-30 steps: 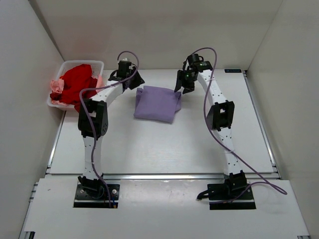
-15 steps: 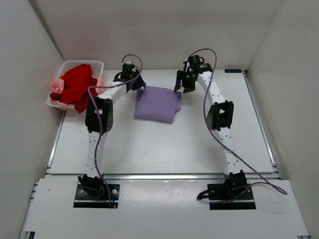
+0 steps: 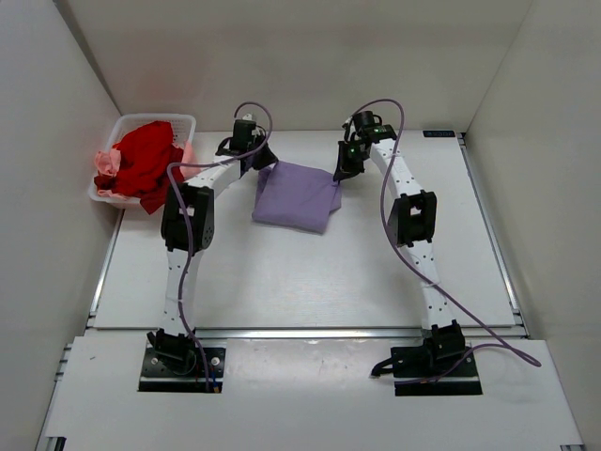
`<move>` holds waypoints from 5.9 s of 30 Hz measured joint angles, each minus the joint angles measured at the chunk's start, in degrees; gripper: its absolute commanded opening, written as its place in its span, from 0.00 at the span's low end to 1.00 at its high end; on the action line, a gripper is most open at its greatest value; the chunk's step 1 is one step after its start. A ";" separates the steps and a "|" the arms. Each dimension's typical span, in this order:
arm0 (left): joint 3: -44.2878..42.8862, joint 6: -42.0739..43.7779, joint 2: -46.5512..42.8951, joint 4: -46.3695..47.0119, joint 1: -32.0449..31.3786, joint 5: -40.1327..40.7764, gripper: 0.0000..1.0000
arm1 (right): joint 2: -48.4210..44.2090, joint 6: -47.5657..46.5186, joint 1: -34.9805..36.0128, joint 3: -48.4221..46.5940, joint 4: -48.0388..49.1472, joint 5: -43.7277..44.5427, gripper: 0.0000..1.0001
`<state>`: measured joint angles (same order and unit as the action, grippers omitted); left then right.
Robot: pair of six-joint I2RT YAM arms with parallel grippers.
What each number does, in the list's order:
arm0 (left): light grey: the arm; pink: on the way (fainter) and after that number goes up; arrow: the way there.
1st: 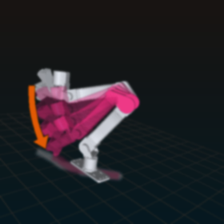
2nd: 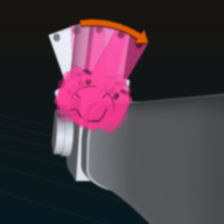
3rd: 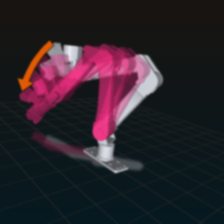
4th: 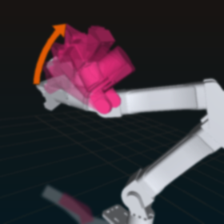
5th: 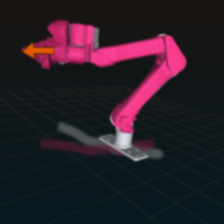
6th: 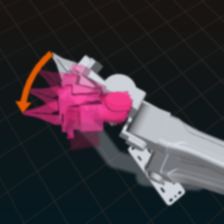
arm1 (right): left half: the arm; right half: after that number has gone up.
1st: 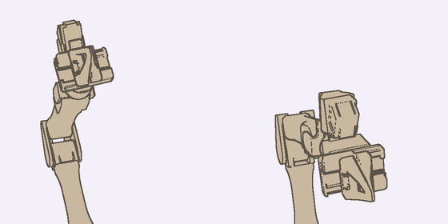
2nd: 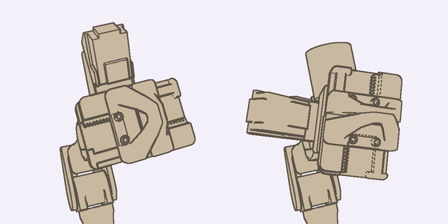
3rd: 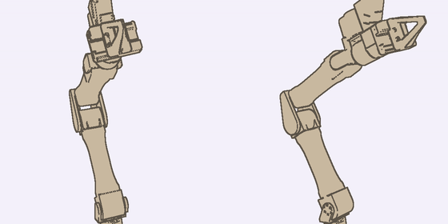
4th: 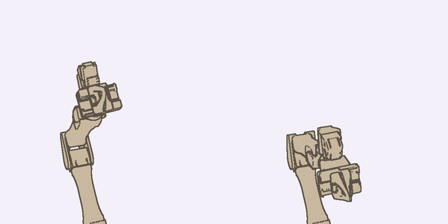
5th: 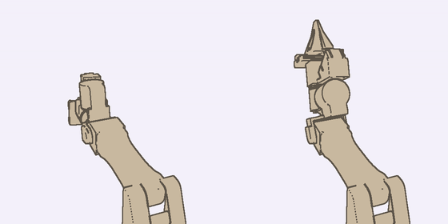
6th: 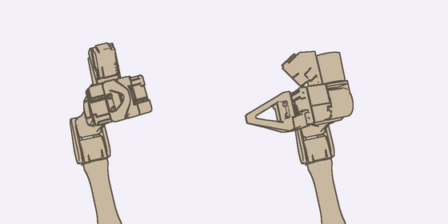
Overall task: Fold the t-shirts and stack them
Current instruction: Smooth out wrinkles on the folded tshirt
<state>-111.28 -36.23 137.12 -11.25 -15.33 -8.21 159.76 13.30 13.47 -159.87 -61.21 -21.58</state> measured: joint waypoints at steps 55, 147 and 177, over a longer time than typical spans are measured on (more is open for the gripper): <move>14.58 -10.82 -3.06 10.34 4.28 -11.02 0.56 | -13.49 -1.53 4.48 3.98 -3.50 1.40 0.00; 8.74 -9.35 -3.17 0.74 2.16 -8.26 0.00 | -13.49 -1.53 4.48 4.76 -3.67 0.74 0.00; 61.40 -4.74 -66.18 7.32 1.55 -6.80 0.00 | -57.20 2.73 21.77 63.19 4.28 20.57 0.00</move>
<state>-49.89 -40.97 70.94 -3.92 -13.78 -15.00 102.56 16.03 35.24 -96.68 -56.93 -1.02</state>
